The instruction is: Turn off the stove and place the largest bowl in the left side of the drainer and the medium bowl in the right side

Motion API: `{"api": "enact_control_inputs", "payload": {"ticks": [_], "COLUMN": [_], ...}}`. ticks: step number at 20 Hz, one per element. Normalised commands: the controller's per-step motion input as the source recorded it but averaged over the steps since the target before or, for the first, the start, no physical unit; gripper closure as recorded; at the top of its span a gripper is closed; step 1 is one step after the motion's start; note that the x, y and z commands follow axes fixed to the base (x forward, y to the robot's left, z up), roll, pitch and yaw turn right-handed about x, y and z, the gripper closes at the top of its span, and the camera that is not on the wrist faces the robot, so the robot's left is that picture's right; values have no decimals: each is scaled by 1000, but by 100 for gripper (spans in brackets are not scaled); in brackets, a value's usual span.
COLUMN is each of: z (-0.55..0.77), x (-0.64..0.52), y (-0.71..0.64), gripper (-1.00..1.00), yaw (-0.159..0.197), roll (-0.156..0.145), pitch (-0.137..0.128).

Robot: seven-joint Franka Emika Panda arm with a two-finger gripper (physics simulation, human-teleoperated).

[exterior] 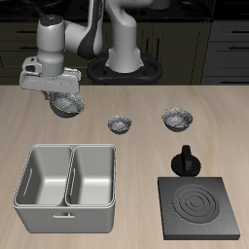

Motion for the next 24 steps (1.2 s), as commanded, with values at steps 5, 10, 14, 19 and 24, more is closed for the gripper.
{"api": "enact_control_inputs", "payload": {"ticks": [5,10,14,19,24], "z": [305,364,323,432,211], "x": [185,140,68,72,132], "y": [141,286,104,102,47], "gripper": [100,100,100,100,100], "yaw": [17,2,-25,-32,-6], "roll": [-11,-20,-8,-15,-19], "pitch": [-5,-33,-22,-26,-10]}}
